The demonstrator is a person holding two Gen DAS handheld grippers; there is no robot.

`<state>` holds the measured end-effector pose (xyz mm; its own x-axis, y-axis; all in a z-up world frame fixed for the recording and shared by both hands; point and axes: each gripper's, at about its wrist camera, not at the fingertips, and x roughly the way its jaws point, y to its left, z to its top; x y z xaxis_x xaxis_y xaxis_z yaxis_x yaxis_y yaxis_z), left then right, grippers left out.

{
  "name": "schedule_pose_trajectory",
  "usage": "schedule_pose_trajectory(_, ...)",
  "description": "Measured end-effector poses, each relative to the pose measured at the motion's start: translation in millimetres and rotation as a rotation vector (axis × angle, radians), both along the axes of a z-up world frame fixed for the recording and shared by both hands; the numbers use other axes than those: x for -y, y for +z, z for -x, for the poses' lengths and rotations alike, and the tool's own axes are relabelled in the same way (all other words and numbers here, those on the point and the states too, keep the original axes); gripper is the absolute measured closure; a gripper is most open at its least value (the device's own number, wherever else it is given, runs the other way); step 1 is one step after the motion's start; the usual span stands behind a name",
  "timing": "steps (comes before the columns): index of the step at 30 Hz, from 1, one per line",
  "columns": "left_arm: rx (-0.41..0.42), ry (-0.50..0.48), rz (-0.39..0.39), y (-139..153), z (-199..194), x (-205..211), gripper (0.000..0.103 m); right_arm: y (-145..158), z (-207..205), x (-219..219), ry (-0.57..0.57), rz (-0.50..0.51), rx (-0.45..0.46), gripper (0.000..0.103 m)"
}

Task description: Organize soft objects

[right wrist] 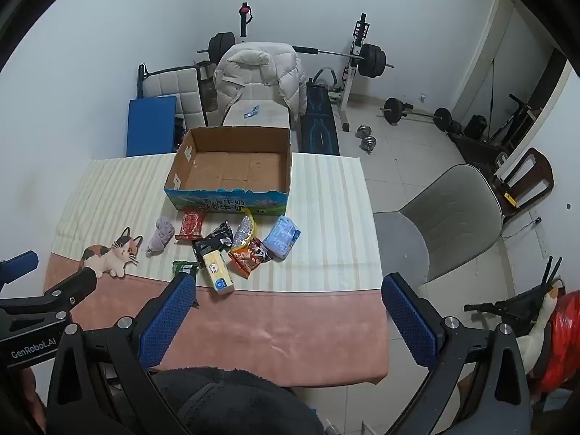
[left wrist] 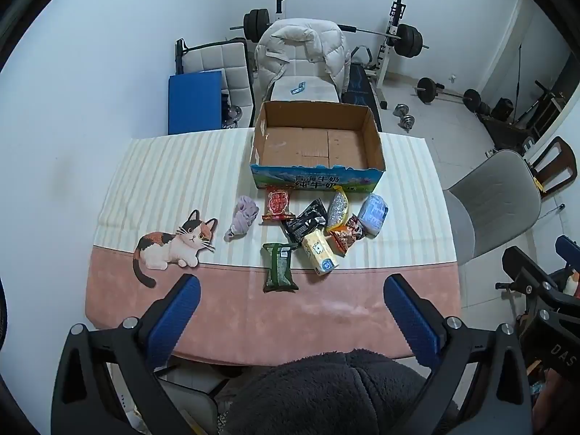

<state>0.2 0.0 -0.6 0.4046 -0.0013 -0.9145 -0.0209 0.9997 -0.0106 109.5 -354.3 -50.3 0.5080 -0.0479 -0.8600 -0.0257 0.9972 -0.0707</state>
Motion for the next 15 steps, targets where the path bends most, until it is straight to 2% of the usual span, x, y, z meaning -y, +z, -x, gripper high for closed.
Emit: schedule_pose_trajectory(15,0.017,-0.005,-0.005,2.0,2.4,6.2,0.0,0.3,2.3,1.6,0.002,-0.013,0.003,0.0)
